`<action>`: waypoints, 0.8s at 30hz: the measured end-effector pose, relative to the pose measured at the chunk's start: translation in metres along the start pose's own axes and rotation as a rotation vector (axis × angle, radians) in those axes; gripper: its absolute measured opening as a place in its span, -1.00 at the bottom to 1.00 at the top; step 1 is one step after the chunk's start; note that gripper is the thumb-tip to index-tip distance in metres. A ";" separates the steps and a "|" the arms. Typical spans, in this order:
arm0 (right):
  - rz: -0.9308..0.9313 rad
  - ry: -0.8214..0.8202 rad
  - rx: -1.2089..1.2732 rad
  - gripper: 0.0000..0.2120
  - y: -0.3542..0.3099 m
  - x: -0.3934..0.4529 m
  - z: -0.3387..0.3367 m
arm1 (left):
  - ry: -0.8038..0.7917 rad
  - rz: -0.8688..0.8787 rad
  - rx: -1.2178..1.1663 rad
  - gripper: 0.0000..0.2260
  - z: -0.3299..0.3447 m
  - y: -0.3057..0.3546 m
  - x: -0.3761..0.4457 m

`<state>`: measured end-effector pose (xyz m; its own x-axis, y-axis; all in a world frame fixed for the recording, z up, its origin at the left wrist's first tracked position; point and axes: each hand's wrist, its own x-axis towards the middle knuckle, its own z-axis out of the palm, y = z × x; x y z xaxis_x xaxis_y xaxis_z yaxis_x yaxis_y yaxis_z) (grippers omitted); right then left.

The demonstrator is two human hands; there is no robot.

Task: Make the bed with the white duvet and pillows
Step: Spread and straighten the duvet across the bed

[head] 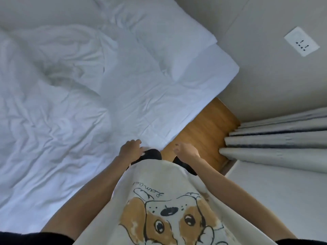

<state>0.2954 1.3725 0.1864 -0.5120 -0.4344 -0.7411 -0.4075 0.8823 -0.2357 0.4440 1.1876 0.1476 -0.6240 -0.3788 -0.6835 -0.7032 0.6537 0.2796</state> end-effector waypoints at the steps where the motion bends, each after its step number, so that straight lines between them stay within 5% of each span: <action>1: -0.015 -0.015 -0.024 -0.63 -0.006 0.010 -0.014 | 0.001 -0.028 -0.036 -0.64 -0.008 0.001 0.003; 17: -0.544 -0.227 -0.460 -0.61 -0.070 0.222 -0.066 | 0.165 -0.505 -0.293 -0.64 -0.002 -0.007 0.100; 24: -0.858 -0.021 -0.595 -0.50 -0.128 0.365 -0.035 | 0.452 -0.382 -0.180 -0.58 -0.014 -0.067 0.209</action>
<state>0.1343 1.0947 -0.0323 0.1361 -0.8647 -0.4834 -0.9377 0.0451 -0.3446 0.3557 1.0549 -0.0045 -0.3713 -0.8301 -0.4159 -0.9275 0.3110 0.2074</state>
